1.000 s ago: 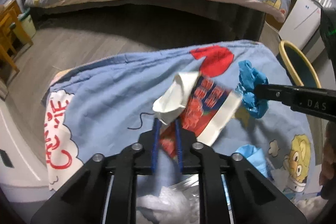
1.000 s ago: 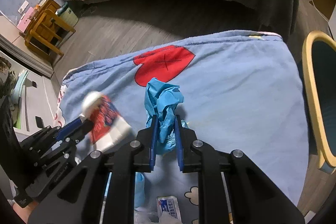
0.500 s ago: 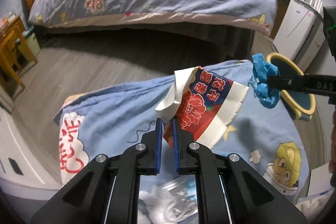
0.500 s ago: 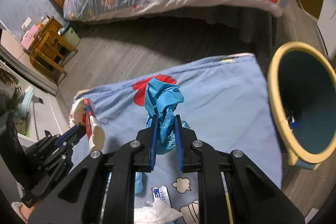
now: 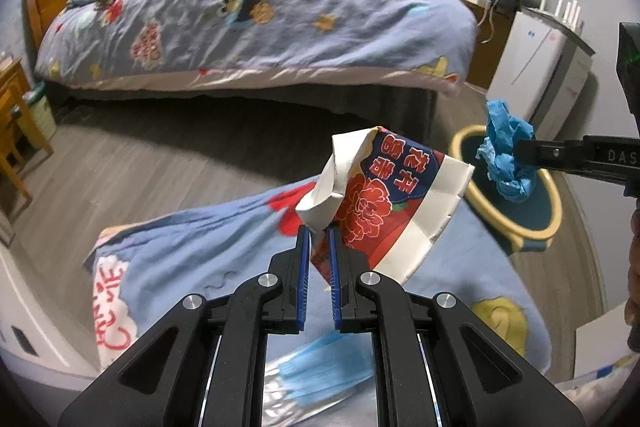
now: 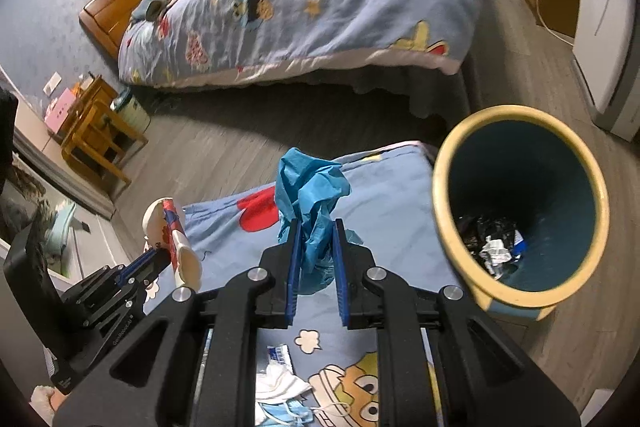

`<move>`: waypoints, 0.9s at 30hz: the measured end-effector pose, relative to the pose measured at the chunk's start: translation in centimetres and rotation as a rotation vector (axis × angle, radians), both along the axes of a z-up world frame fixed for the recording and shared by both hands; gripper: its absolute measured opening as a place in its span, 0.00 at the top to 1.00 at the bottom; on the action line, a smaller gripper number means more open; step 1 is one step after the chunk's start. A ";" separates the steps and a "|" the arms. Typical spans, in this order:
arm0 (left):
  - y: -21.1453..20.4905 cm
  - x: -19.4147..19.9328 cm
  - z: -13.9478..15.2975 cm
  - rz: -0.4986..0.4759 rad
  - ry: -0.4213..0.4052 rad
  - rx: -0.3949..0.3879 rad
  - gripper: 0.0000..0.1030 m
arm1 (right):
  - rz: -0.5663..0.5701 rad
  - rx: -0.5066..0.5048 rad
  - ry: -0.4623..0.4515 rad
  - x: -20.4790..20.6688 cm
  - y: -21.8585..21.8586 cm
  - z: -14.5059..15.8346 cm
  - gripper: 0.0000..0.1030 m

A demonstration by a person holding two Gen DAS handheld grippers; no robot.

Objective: Collect trash
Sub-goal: 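Carry both items over the yellow-rimmed bin and open both tools to drop them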

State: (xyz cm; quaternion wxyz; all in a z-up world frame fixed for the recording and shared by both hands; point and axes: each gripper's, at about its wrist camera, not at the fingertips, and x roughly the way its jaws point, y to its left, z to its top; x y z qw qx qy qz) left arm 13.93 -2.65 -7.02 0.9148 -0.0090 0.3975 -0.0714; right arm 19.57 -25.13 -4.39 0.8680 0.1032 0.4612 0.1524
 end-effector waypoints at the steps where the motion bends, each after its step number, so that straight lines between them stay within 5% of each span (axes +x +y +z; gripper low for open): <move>1: -0.7 0.1 0.3 -0.009 -0.006 -0.006 0.90 | -0.008 0.004 -0.007 -0.1 -0.6 0.2 0.86; 13: -8.7 1.6 0.4 -0.115 -0.010 -0.017 0.90 | -0.112 0.031 -0.028 -0.4 -8.7 0.8 0.86; 27: -17.9 2.9 -3.1 -0.227 0.057 0.029 0.90 | -0.288 0.056 0.074 -0.5 -18.7 -3.8 0.86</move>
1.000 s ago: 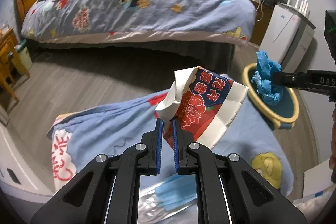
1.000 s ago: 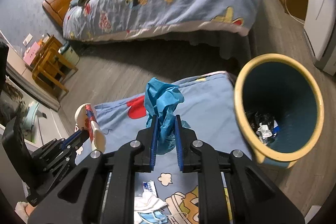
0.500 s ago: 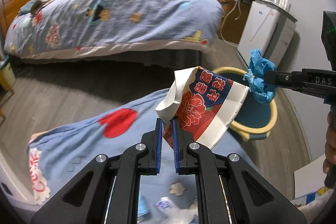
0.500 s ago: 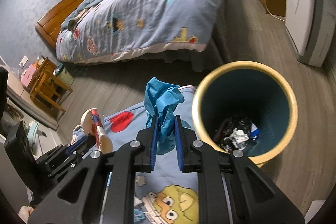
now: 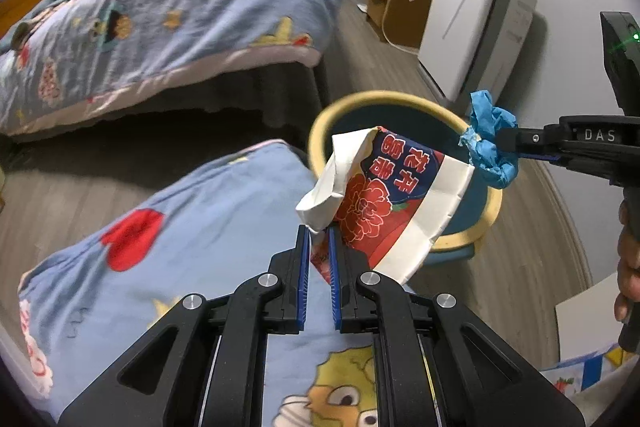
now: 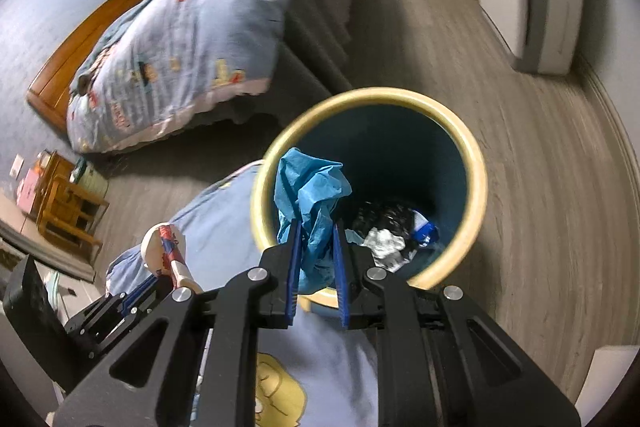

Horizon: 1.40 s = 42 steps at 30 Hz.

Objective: Collect trash
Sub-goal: 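Carry both items over the yellow-rimmed bin and open both tools to drop them, then move both open tools back over the trash on the cushion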

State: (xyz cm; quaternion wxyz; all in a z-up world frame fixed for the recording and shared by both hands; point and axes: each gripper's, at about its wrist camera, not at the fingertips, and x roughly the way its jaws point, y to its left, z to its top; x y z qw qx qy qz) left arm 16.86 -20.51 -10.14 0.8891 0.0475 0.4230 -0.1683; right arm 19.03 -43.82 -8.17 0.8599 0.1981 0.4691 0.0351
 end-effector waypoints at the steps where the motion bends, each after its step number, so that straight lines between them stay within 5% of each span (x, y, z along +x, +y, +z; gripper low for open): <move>1: -0.7 0.2 -0.4 -0.005 0.006 0.008 0.90 | -0.008 0.008 0.006 0.0 -0.3 -0.2 0.86; 11: -5.0 3.1 -1.5 -0.055 0.022 0.048 0.90 | -0.075 0.041 0.081 0.9 -2.4 -3.1 0.86; 18: -6.5 4.6 -1.5 -0.083 -0.006 0.054 0.90 | -0.117 0.066 0.032 1.4 -3.0 -2.8 0.86; 25: -6.3 6.0 -1.0 -0.107 -0.037 -0.019 0.87 | -0.161 0.096 -0.039 1.6 -3.6 -2.1 0.85; 27: -6.1 6.2 -1.0 -0.100 -0.026 -0.039 0.79 | -0.166 0.100 -0.042 1.7 -3.7 -2.1 0.80; 29: -5.9 6.3 -1.1 -0.089 -0.032 -0.045 0.63 | -0.175 0.087 -0.043 1.6 -3.8 -2.1 0.61; 33: -5.3 6.1 -0.7 -0.073 -0.054 -0.040 0.47 | -0.182 0.077 -0.046 1.7 -3.7 -1.9 0.48; 37: -4.2 5.4 0.1 -0.051 -0.076 -0.054 0.20 | -0.189 0.054 -0.076 1.5 -3.6 -0.8 0.19; 42: -2.6 4.1 1.4 -0.015 -0.094 -0.059 0.10 | -0.194 0.019 -0.110 1.0 -3.3 0.9 0.06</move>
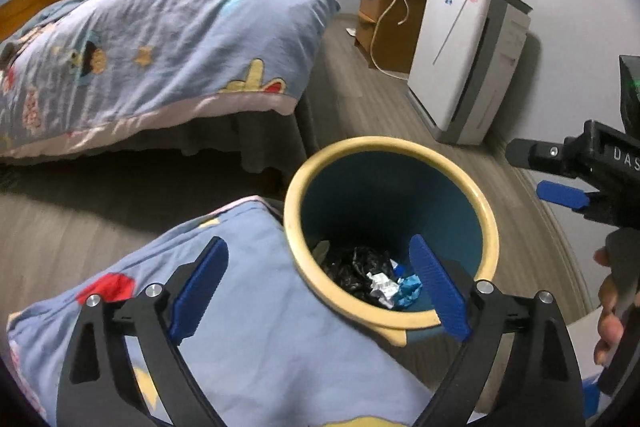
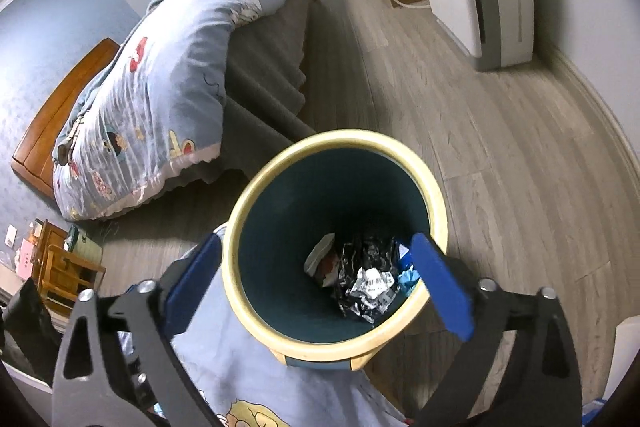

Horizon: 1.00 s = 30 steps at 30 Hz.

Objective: Collect trash
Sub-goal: 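Move both open tools back over the trash on the cushion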

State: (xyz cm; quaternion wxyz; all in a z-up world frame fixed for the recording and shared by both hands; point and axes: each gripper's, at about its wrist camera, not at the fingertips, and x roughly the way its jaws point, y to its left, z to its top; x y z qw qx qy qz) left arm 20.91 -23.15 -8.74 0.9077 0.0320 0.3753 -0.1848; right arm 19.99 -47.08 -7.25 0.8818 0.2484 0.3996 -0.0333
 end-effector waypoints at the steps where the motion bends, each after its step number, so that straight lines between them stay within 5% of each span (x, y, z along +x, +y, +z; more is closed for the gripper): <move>1: 0.2 -0.3 0.3 0.006 -0.002 0.002 0.10 | -0.003 -0.009 -0.003 -0.2 0.1 0.4 0.06; 11: 4.0 -5.1 5.0 0.021 -0.034 -0.022 0.08 | -0.060 0.026 -0.008 -3.9 0.8 2.8 0.06; 19: 9.9 -10.7 7.5 0.078 -0.050 0.000 0.08 | 0.005 0.040 -0.027 -6.5 4.2 4.6 0.06; 30: 20.3 -16.4 7.3 0.269 -0.035 0.035 0.08 | 0.168 0.025 0.027 -7.9 14.6 4.1 0.06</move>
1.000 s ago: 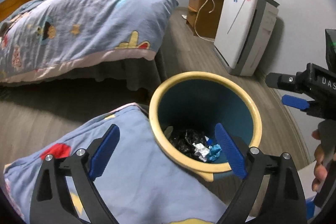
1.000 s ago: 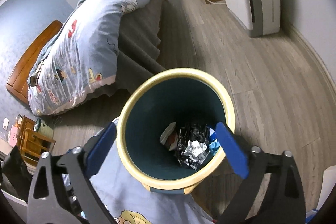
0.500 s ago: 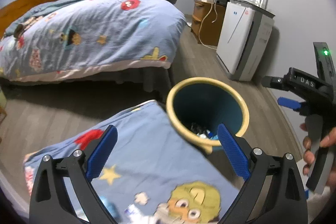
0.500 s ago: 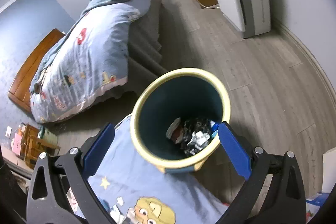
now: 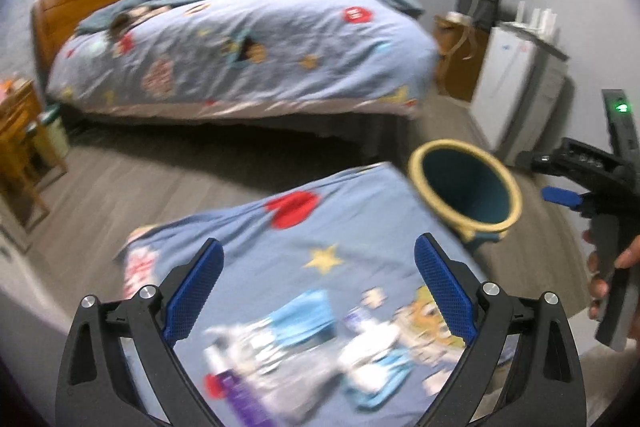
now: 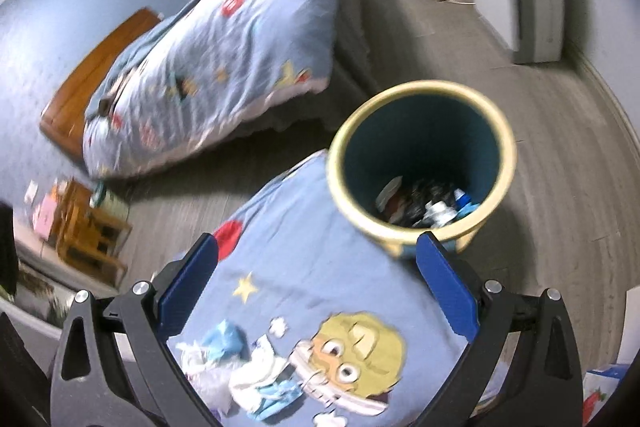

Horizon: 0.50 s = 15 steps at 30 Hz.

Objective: Collect trash
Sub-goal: 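Move both open tools back over the trash on the cushion, then grasp the light-blue face mask with the left tool while the right tool grasps white paper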

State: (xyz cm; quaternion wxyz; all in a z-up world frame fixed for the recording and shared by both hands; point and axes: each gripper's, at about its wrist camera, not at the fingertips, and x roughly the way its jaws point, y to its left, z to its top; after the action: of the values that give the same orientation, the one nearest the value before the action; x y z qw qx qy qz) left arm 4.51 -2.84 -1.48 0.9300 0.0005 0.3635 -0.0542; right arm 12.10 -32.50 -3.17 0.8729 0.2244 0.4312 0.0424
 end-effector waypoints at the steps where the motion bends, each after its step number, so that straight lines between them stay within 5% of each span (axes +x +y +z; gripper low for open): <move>1: 0.8 -0.4 -0.3 0.016 0.005 0.005 0.08 | 0.016 0.005 0.007 -0.1 1.0 -0.2 0.06; 15: 10.4 -3.3 -7.5 0.216 0.201 0.054 0.08 | 0.176 -0.054 0.176 -2.7 13.5 -6.7 0.06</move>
State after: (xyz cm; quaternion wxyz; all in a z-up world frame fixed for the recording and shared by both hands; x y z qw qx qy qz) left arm 1.21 7.56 -9.01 0.8891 -0.0189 0.4539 0.0563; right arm 9.40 -18.96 -9.90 0.8304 0.1649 0.5250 0.0875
